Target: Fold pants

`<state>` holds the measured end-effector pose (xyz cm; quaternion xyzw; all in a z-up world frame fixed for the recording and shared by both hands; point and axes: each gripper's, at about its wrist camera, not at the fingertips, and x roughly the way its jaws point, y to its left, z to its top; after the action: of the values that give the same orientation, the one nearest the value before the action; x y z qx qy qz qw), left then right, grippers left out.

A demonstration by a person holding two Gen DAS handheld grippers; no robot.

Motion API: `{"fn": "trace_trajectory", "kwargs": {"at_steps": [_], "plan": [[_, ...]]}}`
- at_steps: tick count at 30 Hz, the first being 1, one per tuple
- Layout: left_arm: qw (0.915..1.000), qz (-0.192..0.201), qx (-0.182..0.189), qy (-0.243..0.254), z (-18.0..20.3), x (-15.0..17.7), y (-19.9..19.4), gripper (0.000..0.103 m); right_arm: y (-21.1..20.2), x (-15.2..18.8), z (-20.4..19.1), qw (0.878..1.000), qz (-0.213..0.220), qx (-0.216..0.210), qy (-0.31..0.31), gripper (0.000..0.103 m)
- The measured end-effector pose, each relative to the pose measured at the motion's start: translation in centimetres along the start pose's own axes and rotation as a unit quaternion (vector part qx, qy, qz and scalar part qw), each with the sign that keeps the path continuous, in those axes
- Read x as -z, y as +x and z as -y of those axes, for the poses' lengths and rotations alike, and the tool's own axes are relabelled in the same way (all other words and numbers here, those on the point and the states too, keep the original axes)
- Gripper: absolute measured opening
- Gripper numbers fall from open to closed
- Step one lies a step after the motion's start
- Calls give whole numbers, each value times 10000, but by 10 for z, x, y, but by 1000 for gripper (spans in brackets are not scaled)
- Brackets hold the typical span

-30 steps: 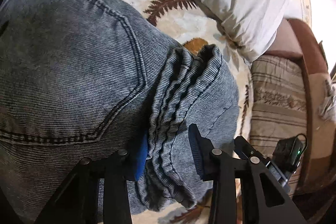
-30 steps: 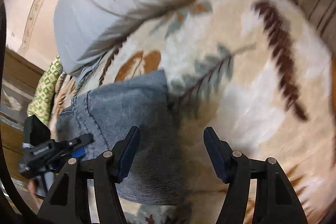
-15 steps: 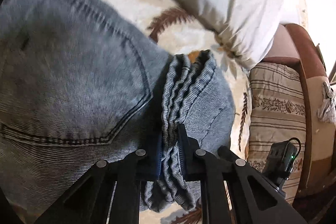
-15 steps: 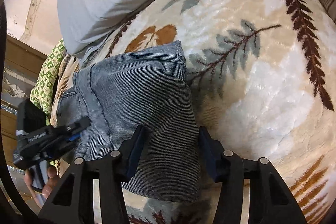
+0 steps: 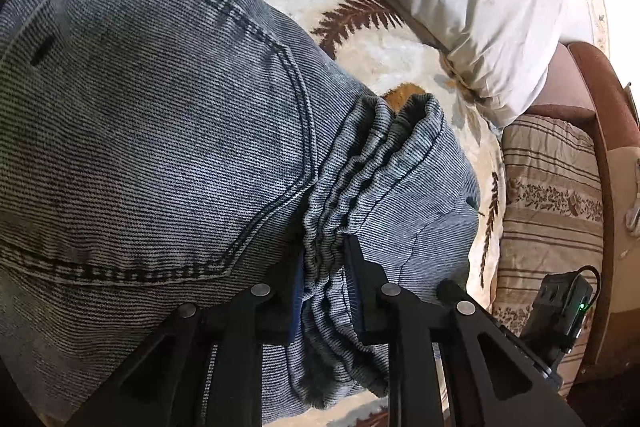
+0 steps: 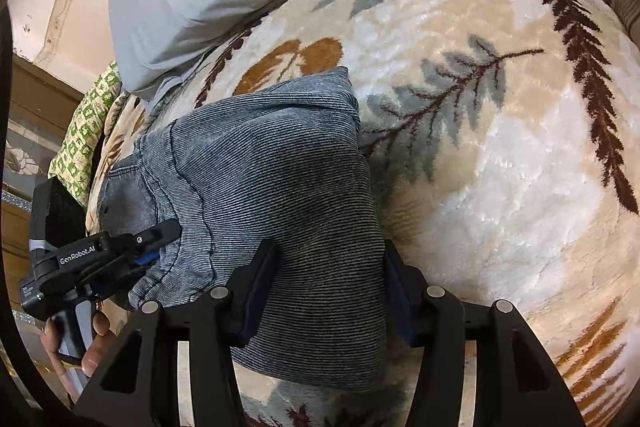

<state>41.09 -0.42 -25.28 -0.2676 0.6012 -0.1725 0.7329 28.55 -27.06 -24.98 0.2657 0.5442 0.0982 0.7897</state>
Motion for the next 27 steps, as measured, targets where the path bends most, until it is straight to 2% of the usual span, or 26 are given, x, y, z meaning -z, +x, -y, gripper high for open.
{"fn": "trace_trajectory", "kwargs": {"at_steps": [3, 5, 8, 10, 12, 15, 18, 20, 22, 26, 27], "plan": [[10000, 7, 12, -57, 1, -1, 1, 23, 1, 0, 2, 10000, 11, -35, 37, 53], [9999, 45, 45, 80, 2, 0, 2, 26, 0, 0, 2, 10000, 42, -37, 46, 52], [10000, 26, 10, 27, 1, 0, 1, 21, 1, 0, -1, 10000, 32, 43, -6, 52], [9993, 196, -172, 251, 8, 1, -3, 17, -1, 0, -2, 10000, 45, 56, -34, 49], [9989, 176, -303, 327, 10, 3, 1, 15, -2, -1, -4, 9999, 58, 90, -87, 49], [9988, 257, -261, 332, 14, 7, -7, 13, 0, -2, -4, 9998, 24, 152, -130, 49], [9975, 374, -337, 489, 22, 10, -15, 13, -2, -3, -4, 9999, 55, 102, -95, 49], [9976, 250, -469, 443, 17, 12, -5, 14, 0, -2, -3, 9999, 44, 100, -82, 51], [9982, 213, -448, 342, 11, 13, 0, 15, 2, -2, -4, 9999, 28, 120, -92, 51], [9960, 260, -620, 583, 24, 15, -3, 16, 2, -1, -6, 9998, 50, 166, -126, 51], [9957, 218, -669, 596, 25, 17, -1, 19, 3, -1, -6, 9998, 53, 174, -126, 51]]}}
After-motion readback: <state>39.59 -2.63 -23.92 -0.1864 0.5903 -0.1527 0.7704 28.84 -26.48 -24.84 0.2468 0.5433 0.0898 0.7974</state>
